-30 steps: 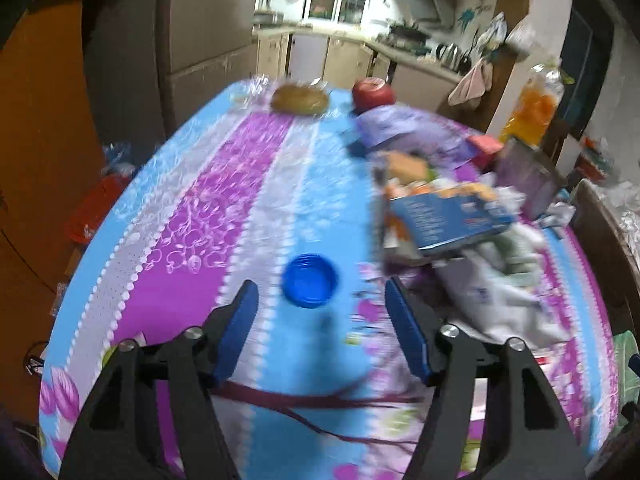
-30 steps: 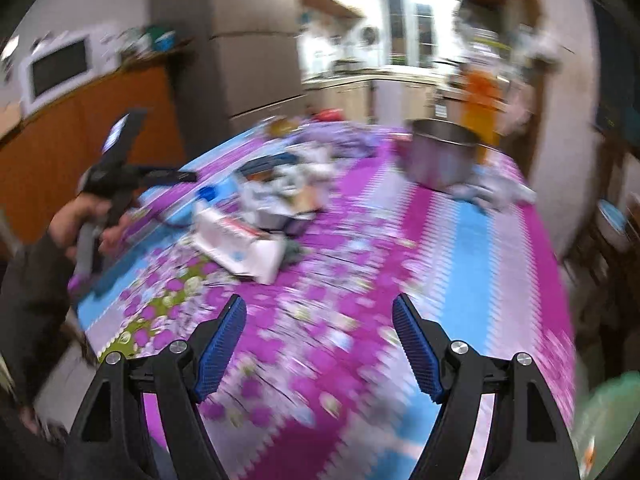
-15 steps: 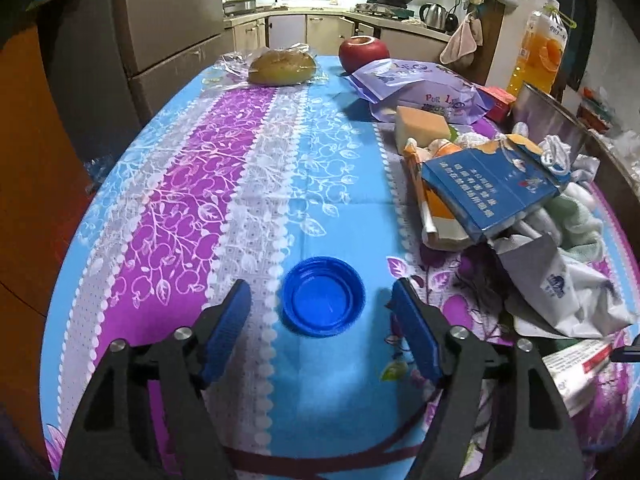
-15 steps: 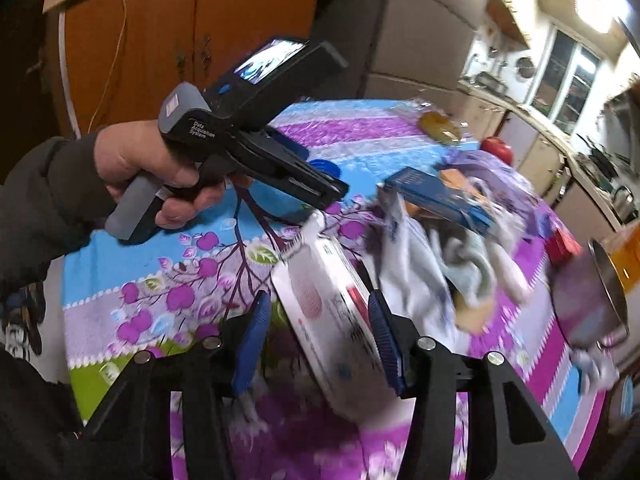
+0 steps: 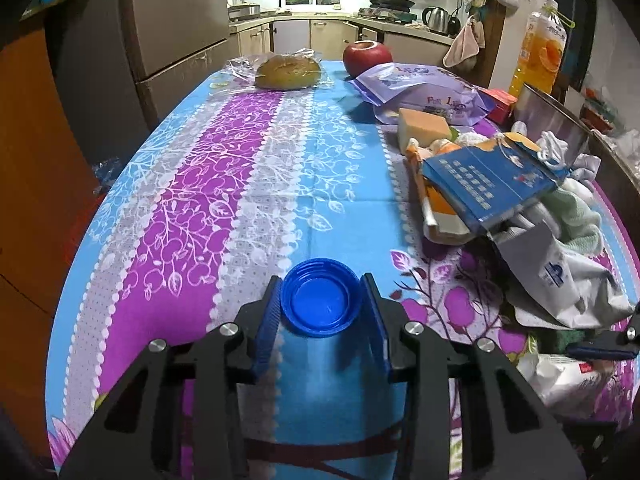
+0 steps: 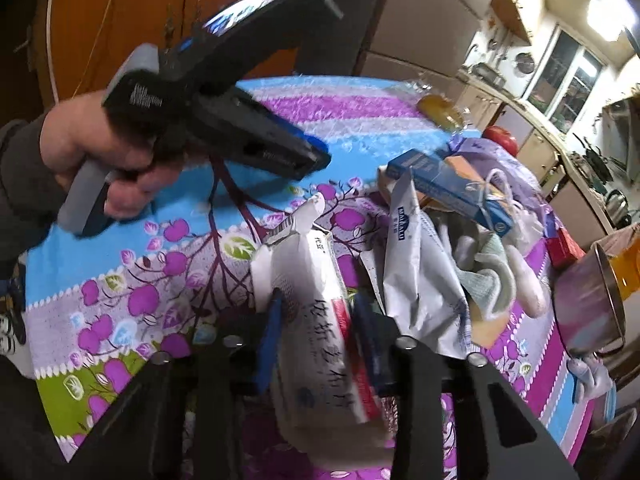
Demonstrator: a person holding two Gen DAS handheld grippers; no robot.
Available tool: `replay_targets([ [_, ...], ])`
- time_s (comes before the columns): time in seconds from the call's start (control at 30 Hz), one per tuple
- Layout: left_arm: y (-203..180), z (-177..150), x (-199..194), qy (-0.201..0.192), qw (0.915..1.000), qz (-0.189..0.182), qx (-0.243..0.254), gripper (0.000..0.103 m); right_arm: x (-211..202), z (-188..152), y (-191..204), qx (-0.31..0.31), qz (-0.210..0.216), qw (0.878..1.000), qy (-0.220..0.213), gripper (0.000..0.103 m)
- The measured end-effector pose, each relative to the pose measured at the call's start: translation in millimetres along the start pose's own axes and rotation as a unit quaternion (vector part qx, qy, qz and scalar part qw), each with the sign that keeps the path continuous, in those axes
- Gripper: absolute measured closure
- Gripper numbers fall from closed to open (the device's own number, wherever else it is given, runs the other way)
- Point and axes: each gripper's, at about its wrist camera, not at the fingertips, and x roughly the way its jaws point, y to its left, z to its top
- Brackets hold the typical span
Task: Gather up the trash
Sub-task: 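Grasp the blue bottle cap with the left gripper while the right grasps the white medicine box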
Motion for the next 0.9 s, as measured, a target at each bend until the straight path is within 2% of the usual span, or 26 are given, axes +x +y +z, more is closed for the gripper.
replay_targets([
  [0.2,-4.7,-9.4,-25.6,-0.037,0.9991,0.022,-0.007,0.065,-28.4,-16.6,9.2,0.057,-0.020,0.997,-0.048,0.074],
  [0.3,-5.4,-14.0,-47.3,-0.064,0.9969,0.041,-0.020,0.065,-43.9,-27.4,4.6,0.107,-0.041,0.991,-0.073,0.074],
  [0.43,-19.8,-22.7,-85.4,-0.111,0.9918,0.057,-0.029,0.065,-78.2,-42.6,-8.7,0.197,-0.102,0.968,-0.114,0.074],
  [0.67,-64.6,-38.3,-143.3,-0.170,0.9840,0.046,-0.025,0.065,-123.9,-64.0,-15.8,0.272,-0.204,0.927,-0.158,0.073],
  [0.8,-89.9,-47.6,-164.0,-0.194,0.9801,0.039,-0.013,0.065,-140.6,-72.7,-18.9,0.291,-0.231,0.913,-0.169,0.073],
  [0.9,-100.6,-52.5,-166.6,-0.194,0.9804,0.031,-0.008,0.065,-148.6,-77.8,-19.6,0.297,-0.241,0.908,-0.173,0.073],
])
